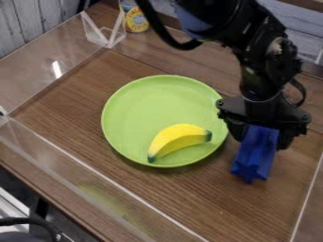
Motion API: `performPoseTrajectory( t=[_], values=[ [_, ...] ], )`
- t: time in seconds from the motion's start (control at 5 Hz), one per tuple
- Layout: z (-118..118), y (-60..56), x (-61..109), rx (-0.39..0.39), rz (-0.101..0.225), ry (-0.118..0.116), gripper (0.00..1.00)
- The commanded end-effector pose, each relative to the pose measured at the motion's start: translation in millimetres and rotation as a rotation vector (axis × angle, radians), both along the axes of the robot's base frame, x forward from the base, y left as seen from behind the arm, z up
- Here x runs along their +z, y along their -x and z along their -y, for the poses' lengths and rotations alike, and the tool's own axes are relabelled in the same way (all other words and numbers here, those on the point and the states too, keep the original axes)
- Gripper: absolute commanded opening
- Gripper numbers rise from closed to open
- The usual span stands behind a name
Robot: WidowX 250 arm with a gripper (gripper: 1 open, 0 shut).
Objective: Put the blue object in the green plate
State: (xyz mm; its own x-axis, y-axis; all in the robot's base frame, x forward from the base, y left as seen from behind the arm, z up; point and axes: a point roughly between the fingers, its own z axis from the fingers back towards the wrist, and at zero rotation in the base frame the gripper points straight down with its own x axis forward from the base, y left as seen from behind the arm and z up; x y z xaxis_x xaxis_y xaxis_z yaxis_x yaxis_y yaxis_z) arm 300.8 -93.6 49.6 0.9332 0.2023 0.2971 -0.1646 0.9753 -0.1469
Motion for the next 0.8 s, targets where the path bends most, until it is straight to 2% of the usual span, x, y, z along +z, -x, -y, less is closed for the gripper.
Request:
performPoseTrajectory(
  t=[0.0,0.4,0.6],
  values=[
    [2,-4.5,4.5,0.014,0.032,0.010,1.00],
    [5,-2.5,-6.3,0.034,0.024,0.017,1.00],
    [4,-2.7,-6.4,0.041,0.020,0.013,0.00]
  ],
)
